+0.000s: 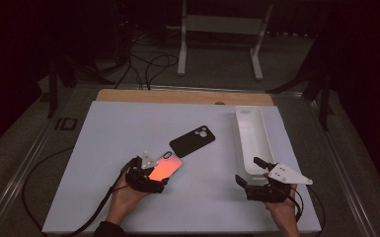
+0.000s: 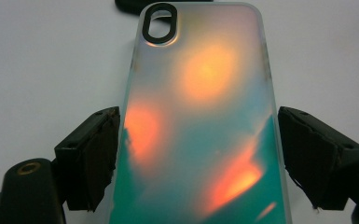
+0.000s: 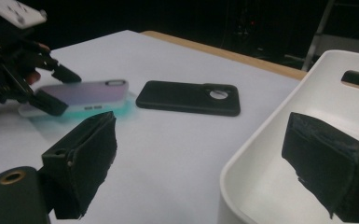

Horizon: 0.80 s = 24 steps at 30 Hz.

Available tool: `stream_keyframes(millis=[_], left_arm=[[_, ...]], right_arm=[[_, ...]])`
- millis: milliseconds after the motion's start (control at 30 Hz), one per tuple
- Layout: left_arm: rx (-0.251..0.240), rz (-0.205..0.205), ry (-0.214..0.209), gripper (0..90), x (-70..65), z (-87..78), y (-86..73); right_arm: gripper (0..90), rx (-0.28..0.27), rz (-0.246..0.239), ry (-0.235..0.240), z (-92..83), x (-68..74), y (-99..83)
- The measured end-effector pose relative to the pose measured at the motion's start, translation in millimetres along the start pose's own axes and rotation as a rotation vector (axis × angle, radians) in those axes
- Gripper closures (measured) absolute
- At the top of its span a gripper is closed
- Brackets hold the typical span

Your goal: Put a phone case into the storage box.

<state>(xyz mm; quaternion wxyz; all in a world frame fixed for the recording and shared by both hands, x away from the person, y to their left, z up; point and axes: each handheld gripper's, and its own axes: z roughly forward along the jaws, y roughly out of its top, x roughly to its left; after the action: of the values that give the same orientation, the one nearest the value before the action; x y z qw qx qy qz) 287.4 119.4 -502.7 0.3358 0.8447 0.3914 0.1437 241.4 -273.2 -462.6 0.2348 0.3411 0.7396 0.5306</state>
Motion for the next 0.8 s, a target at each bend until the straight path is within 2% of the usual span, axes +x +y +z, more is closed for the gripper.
stream_keyframes(millis=[133, 200, 267, 300, 567, 700, 767, 800], left_arm=[[-0.032, 0.001, -0.001, 16.9, -2.9, -8.2, 4.4], [-0.057, 0.009, -0.008, 16.9, -7.8, -14.8, 9.5], [-0.062, 0.016, -0.012, 16.9, -9.6, -16.8, 11.4], [-0.076, 0.034, -0.016, 16.9, -13.8, -20.5, 15.3], [-0.129, 0.097, -0.045, 16.9, -28.6, -33.0, 33.0], [-0.154, 0.138, -0.044, 16.9, -38.0, -38.1, 42.2], [-0.159, 0.145, -0.044, 16.9, -39.8, -38.9, 43.9], [-0.178, 0.162, -0.052, 16.9, -45.6, -41.3, 49.1]], right_arm=[[9.9, 0.009, 0.015, 0.013, 3.0, 1.9, 1.6], [9.8, 0.01, 0.036, 0.037, 7.1, 4.6, 4.5], [9.8, 0.01, 0.044, 0.048, 8.7, 5.8, 5.8], [9.8, 0.008, 0.06, 0.077, 12.5, 8.4, 8.7], [9.7, 0.034, 0.124, 0.142, 27.8, 17.4, 19.9], [9.6, 0.052, 0.162, 0.187, 35.3, 20.4, 27.1], [9.6, 0.055, 0.175, 0.197, 36.9, 21.2, 29.0], [9.6, 0.055, 0.179, 0.206, 38.0, 21.5, 30.5]])
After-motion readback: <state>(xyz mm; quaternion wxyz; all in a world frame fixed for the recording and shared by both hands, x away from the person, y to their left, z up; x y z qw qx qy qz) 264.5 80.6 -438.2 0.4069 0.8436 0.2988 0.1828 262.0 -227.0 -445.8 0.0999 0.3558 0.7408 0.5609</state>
